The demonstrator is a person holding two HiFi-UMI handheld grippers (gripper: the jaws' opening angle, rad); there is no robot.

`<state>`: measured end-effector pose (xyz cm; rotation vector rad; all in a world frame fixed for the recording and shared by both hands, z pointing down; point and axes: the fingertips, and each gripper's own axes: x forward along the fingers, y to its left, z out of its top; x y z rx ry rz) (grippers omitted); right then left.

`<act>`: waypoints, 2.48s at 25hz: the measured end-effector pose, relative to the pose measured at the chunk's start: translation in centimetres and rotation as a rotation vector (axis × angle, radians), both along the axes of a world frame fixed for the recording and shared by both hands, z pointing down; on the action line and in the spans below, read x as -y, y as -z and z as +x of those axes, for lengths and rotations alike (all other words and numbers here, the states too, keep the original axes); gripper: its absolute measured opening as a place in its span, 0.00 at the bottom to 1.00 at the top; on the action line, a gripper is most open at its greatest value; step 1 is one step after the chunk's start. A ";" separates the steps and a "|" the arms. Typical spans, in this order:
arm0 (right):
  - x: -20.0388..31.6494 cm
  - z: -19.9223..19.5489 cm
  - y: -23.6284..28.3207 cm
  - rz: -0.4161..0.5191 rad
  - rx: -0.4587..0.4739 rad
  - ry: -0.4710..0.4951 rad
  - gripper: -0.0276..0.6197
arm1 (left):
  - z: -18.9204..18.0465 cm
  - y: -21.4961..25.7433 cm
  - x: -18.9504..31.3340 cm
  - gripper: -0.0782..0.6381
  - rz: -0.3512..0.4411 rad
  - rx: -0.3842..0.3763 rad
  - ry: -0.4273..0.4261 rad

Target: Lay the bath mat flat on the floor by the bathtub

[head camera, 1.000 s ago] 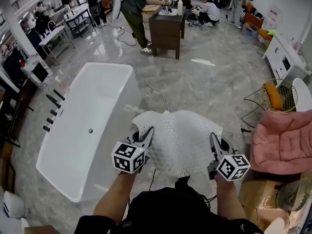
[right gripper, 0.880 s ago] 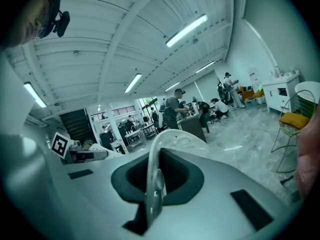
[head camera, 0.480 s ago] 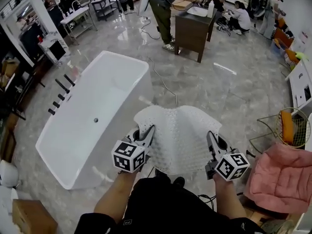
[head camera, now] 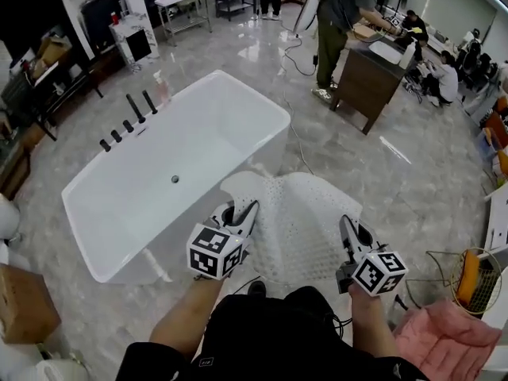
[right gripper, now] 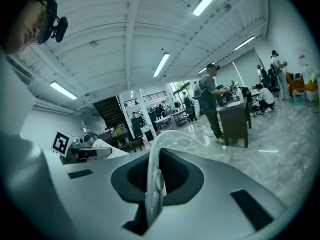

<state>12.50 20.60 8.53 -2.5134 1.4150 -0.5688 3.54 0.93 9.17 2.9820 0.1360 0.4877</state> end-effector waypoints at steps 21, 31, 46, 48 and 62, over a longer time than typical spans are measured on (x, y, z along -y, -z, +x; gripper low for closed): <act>13.8 11.1 -3.6 -0.057 0.095 0.625 0.08 | 1.9 -2.2 5.9 0.14 -0.085 0.063 0.628; 14.4 13.4 -4.9 -0.057 0.117 0.766 0.08 | 1.5 -3.8 3.4 0.14 -0.106 0.088 0.802; 23.1 6.8 -10.2 -0.202 0.132 0.851 0.08 | -5.0 -11.1 8.5 0.14 -0.203 0.139 0.842; 24.6 5.5 -11.6 -0.232 0.134 0.859 0.08 | -6.3 -13.4 9.6 0.14 -0.231 0.165 0.845; 29.8 4.0 -26.0 -0.433 0.184 0.912 0.08 | -9.9 -27.4 14.5 0.14 -0.300 0.305 0.915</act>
